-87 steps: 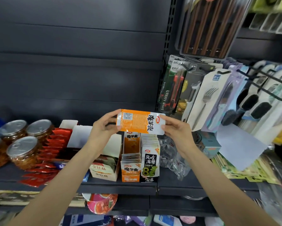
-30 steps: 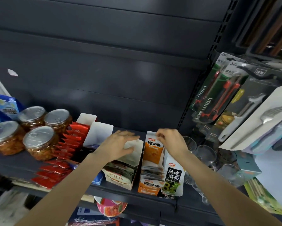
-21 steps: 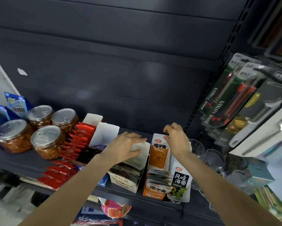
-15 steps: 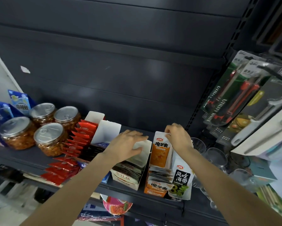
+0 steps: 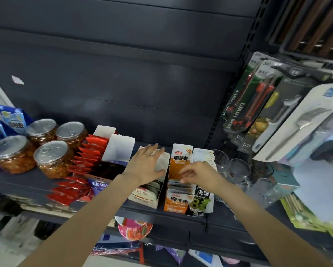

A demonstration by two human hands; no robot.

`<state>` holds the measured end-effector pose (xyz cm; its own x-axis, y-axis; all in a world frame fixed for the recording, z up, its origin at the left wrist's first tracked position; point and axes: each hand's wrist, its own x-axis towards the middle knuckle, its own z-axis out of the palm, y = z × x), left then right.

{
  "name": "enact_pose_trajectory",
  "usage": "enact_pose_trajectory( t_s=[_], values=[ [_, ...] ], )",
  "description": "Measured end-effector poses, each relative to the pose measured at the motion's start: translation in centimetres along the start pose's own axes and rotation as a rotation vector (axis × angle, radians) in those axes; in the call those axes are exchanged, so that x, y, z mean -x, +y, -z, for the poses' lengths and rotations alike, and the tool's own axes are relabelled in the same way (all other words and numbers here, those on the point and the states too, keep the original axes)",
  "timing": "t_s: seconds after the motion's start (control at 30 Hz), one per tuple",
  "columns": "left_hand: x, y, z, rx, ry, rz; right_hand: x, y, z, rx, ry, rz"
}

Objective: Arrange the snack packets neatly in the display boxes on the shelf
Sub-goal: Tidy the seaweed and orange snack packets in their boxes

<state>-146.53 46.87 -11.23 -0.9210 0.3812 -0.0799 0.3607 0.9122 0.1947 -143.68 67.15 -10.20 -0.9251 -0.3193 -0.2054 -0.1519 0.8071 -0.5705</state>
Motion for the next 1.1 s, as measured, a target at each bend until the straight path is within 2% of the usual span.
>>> enact_pose_trajectory(
  t_s=[0.07, 0.17, 0.33, 0.43, 0.6, 0.87, 1.0, 1.1],
  values=[
    [0.1, 0.0, 0.0, 0.009, -0.013, 0.006, 0.4, -0.1, -0.1, 0.100, 0.000, 0.001],
    [0.2, 0.0, 0.1, 0.043, -0.024, 0.012, 0.5, -0.6, -0.6, 0.233, 0.103, 0.034],
    [0.4, -0.3, 0.6, 0.095, -0.082, -0.013, 0.3, -1.0, -0.6, 0.054, 0.133, 0.046],
    [0.8, -0.2, 1.4, 0.192, -0.047, 0.002, 0.7, -1.1, 0.7, -0.057, 0.261, 0.069],
    [1.3, 1.0, 2.7, 0.557, -0.033, 0.025, 1.6, -1.8, 4.8, -0.231, 0.516, 0.111],
    [0.5, 2.1, 4.0, 1.421, -0.152, 0.276, 3.6, -3.7, 7.8, -0.619, 0.591, 0.192],
    [0.3, 2.3, 4.3, 1.638, -0.002, 0.377, 4.4, -2.9, 7.9, -0.548, 0.571, 0.211],
    [0.7, 2.3, 4.7, 1.676, 0.064, 0.340, 4.6, -1.1, 7.4, -0.378, 0.632, 0.151]
  ],
)
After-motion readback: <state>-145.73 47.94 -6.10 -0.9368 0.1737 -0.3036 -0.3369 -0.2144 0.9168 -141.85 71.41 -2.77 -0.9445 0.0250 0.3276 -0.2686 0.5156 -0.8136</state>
